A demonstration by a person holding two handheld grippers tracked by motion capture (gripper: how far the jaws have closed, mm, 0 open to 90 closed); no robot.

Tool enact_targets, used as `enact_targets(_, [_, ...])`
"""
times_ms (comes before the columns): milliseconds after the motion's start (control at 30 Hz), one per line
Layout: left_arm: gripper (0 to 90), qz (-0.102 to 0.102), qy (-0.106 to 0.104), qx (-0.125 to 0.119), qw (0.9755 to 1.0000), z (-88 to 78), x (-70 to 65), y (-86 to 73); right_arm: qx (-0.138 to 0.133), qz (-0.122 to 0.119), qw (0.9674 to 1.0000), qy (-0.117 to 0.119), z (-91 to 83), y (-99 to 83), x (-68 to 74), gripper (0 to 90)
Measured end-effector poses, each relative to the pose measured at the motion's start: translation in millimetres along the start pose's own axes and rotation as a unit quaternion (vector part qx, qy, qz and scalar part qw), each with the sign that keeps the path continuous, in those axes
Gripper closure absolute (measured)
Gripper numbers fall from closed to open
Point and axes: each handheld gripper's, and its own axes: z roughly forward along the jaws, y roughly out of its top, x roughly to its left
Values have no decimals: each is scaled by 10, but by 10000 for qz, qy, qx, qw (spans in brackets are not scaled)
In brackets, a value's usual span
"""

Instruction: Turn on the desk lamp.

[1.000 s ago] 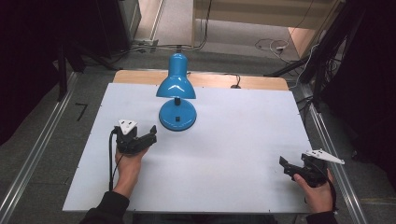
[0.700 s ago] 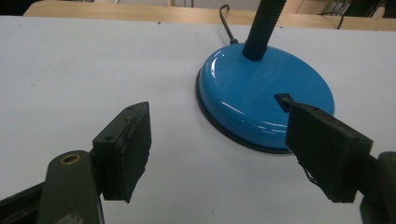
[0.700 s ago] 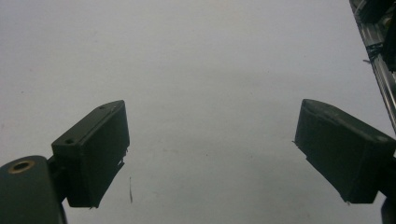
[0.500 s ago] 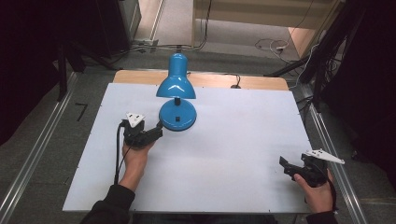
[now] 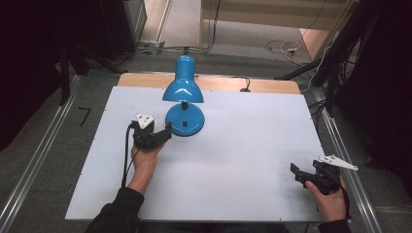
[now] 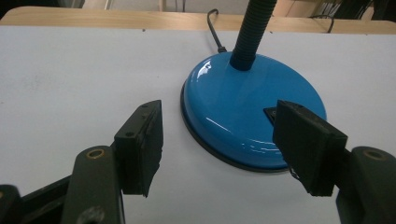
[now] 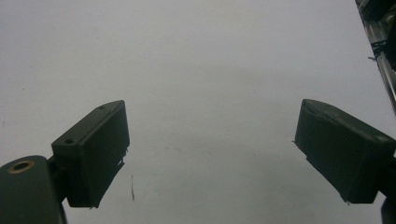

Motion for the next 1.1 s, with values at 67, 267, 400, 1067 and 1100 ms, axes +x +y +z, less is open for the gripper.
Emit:
enact_targets(67, [360,12,5,8,10000,24,-22,1,7,-12,10000,11,1,1,6,87])
enact_targets(267, [458,51,-94,6,9999,95,-76,25,4,23,10000,32,-6,-1,-1,87])
enact_targets(400, [524,55,-174,31,9998,166,-122,64,1,29,10000,46,-6,0,-1,87])
enact_targets(1067, [898,85,-502,188,9985,385,-245,67,20,18,9999,105,-1,1,4,87])
enact_targets(1100, [899,94,-531,197,9983,394,-250,69,21,19,9999,104,0,1,5,87])
